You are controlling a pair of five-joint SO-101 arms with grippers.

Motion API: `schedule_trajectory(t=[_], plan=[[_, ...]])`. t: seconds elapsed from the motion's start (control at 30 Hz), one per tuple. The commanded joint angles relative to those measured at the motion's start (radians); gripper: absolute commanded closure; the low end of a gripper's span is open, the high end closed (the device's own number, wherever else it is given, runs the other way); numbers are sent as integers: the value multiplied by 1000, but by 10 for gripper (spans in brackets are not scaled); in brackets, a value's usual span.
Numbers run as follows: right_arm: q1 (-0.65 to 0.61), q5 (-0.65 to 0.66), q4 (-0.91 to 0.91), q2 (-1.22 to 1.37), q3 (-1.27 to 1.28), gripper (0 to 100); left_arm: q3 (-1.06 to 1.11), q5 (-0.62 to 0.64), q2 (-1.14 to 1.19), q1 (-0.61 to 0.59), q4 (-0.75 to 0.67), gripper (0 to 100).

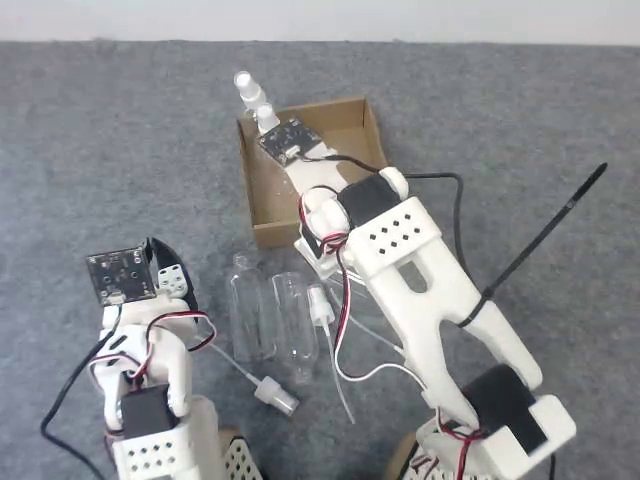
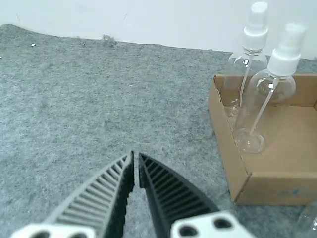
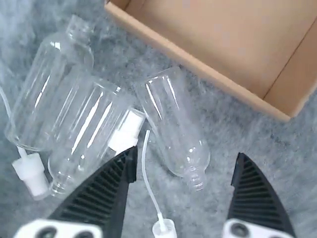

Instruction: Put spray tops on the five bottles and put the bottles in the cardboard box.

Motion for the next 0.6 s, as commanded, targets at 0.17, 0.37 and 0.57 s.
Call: schedule_trajectory(t=[0.17, 0.37, 0.57], plan=[[12, 146, -283, -62, 239, 745, -10, 3, -17, -2, -35, 987], [10, 166, -435, -61, 370, 745, -10, 3, -17, -2, -35, 987], [13, 166, -570, -61, 471, 745, -2, 3, -17, -2, -35, 987]])
